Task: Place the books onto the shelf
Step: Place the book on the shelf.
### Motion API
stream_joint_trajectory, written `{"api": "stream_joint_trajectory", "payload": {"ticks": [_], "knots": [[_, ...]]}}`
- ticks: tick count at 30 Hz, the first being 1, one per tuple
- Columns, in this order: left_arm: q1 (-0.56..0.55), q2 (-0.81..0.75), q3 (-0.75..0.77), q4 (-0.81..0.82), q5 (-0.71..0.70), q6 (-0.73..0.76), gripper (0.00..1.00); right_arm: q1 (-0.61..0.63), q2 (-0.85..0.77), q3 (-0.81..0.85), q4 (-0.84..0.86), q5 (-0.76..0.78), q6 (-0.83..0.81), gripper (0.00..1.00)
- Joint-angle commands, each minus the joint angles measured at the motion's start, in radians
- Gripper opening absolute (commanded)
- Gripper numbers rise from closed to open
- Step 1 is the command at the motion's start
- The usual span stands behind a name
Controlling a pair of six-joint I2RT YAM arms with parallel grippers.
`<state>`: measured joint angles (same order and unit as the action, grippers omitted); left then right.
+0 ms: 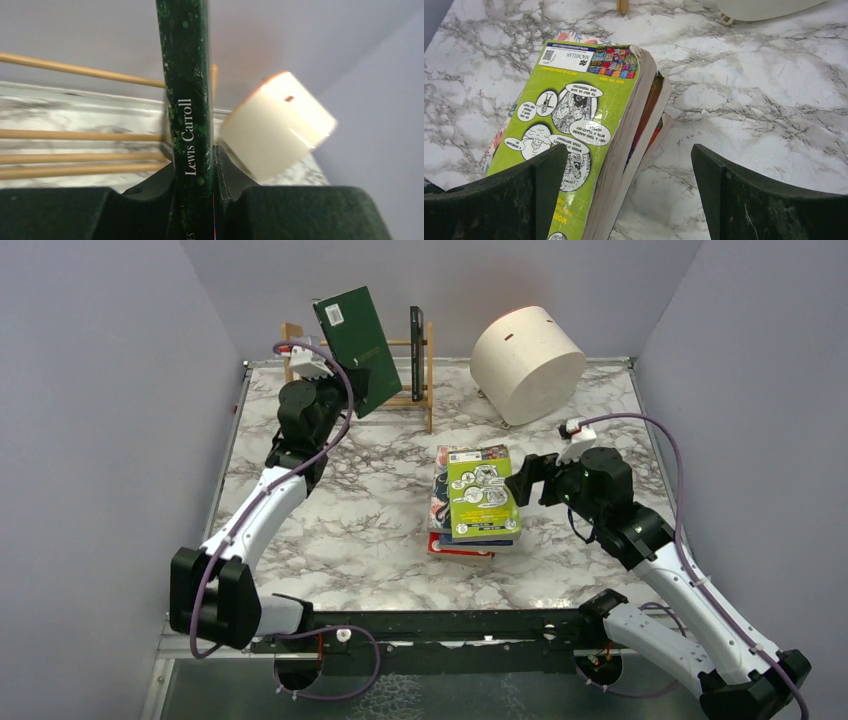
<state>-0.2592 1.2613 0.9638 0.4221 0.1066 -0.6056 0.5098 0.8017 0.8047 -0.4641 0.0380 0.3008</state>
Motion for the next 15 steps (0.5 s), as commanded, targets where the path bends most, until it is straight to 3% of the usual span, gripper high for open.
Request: {"api": "stream_joint_trajectory", "payload": {"ticks": [1,6,15], "knots": [[-0.001,0.126,0.123,0.031,-0.239,0.187,0.0,0.005,-0.021,-0.008,0.046,-0.015,-0.008,0.93],[-0.01,0.247,0.193,0.085,-0.314,0.263,0.0,0.005,-0.037,-0.016,0.05,-0.017,-0.001,0.93],[-0.017,0.431,0.317,0.118,-0.287,0.333,0.0,0.005,-0.024,-0.017,0.054,-0.025,-0.001,0.93]]}}
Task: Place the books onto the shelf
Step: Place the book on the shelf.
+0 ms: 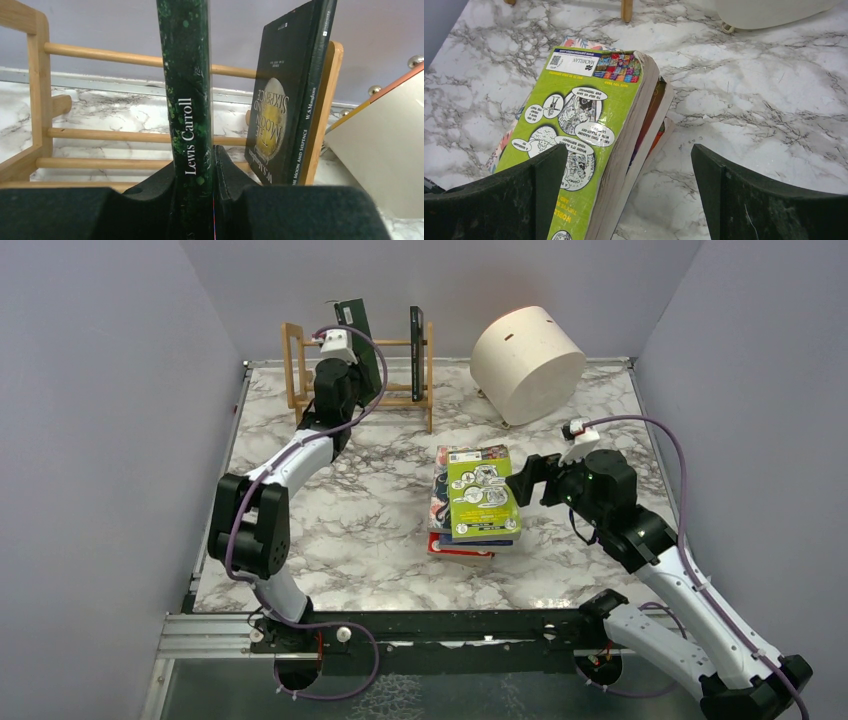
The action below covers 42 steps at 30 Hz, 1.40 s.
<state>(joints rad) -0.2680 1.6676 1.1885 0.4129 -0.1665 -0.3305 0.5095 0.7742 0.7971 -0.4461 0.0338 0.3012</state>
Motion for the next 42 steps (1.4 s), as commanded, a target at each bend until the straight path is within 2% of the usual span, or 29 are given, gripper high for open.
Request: {"api": "stream_joint_trajectory", "payload": {"ticks": [1,10,24,42], "knots": [[-0.008,0.057,0.107,0.126,-0.007,0.06,0.0,0.006,0.007,-0.01,0.037,-0.022,-0.001,0.93],[-0.026,0.201,0.262,0.056,0.049,0.071,0.0,0.005,0.024,-0.008,0.037,-0.021,-0.002,0.93],[-0.101,0.381,0.492,-0.08,-0.014,0.126,0.0,0.006,0.033,-0.008,0.034,-0.014,-0.004,0.93],[-0.163,0.504,0.658,-0.234,-0.081,0.148,0.0,0.006,0.041,-0.009,0.035,-0.015,-0.004,0.93]]}}
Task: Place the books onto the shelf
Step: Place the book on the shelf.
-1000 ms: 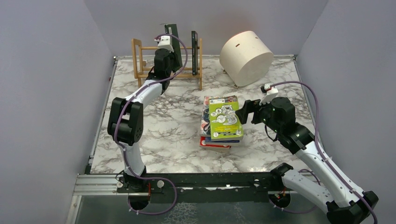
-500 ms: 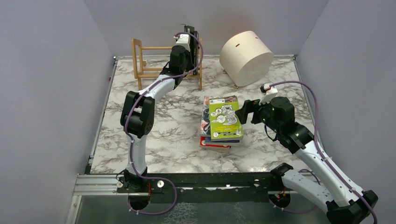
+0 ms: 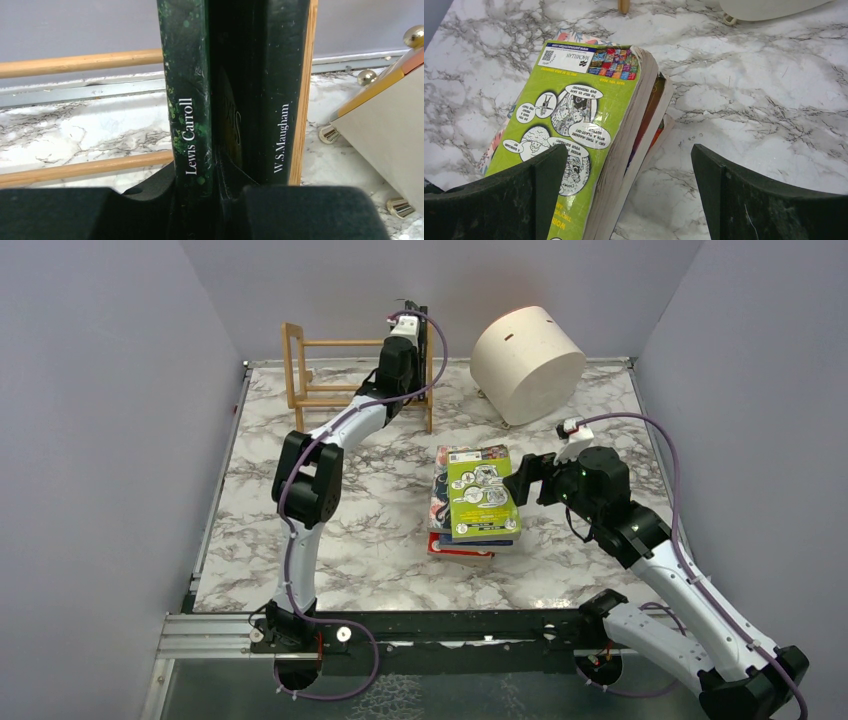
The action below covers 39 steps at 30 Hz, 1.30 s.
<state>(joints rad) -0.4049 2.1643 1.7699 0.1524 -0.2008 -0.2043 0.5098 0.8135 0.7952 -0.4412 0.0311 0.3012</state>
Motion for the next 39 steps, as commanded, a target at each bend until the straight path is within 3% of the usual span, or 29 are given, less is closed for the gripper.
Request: {"api": "stream_joint_trajectory", "payload": {"ticks": [1,23,33,39], "knots": [[-0.029,0.014,0.086,0.017,-0.051,0.022,0.0,0.006,0.002,-0.007,0.031,-0.013,-0.004,0.93],[-0.043,0.074,0.119,-0.004,-0.02,-0.04,0.0,0.005,0.0,-0.006,0.03,-0.01,-0.004,0.93],[-0.043,0.026,0.053,0.035,-0.009,-0.053,0.35,0.005,-0.004,-0.007,0.027,-0.01,-0.003,0.93],[-0.044,-0.012,0.02,0.046,-0.005,-0.05,0.38,0.006,-0.007,-0.007,0.026,-0.007,-0.003,0.93]]}}
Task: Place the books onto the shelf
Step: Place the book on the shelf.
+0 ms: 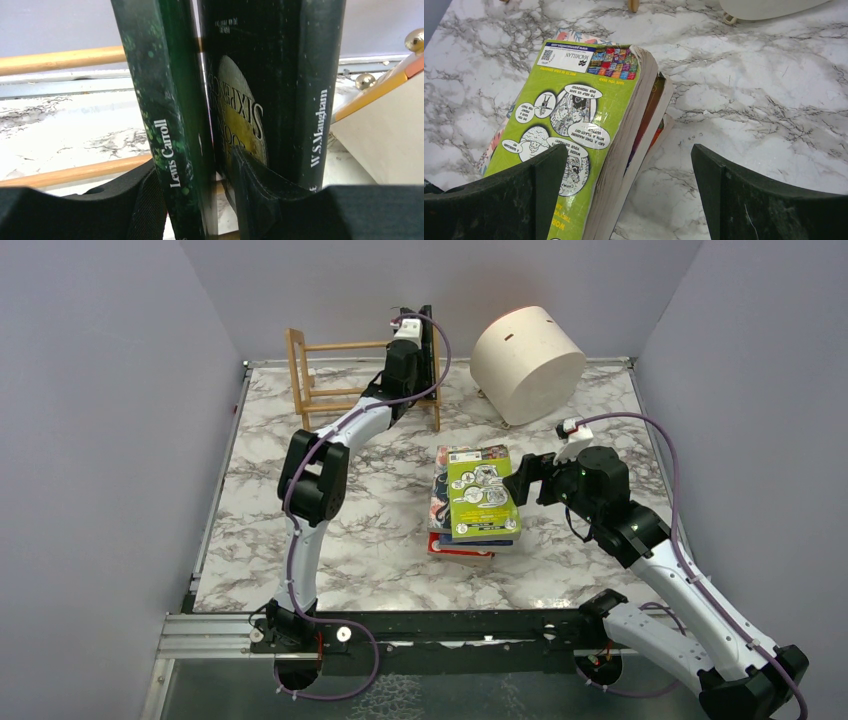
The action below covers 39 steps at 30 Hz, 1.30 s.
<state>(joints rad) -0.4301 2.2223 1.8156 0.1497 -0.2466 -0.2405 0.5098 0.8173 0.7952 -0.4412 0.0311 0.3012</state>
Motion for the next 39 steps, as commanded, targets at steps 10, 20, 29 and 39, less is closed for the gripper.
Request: {"api": "stream_joint_trajectory", "payload": {"ticks": [10,20,29,39], "knots": [[-0.018,-0.149,-0.121,0.102,0.057,-0.032,0.38,0.005,-0.016,-0.007,0.023,-0.005,-0.002,0.93],[-0.018,-0.188,-0.186,0.15,0.134,-0.052,0.38,0.006,-0.02,-0.008,0.024,-0.005,-0.001,0.93],[-0.018,-0.192,-0.215,0.201,0.234,-0.071,0.38,0.005,-0.023,-0.008,0.022,-0.005,-0.002,0.93],[-0.02,-0.224,-0.271,0.276,0.345,-0.089,0.38,0.005,-0.024,-0.009,0.023,-0.005,0.0,0.93]]}}
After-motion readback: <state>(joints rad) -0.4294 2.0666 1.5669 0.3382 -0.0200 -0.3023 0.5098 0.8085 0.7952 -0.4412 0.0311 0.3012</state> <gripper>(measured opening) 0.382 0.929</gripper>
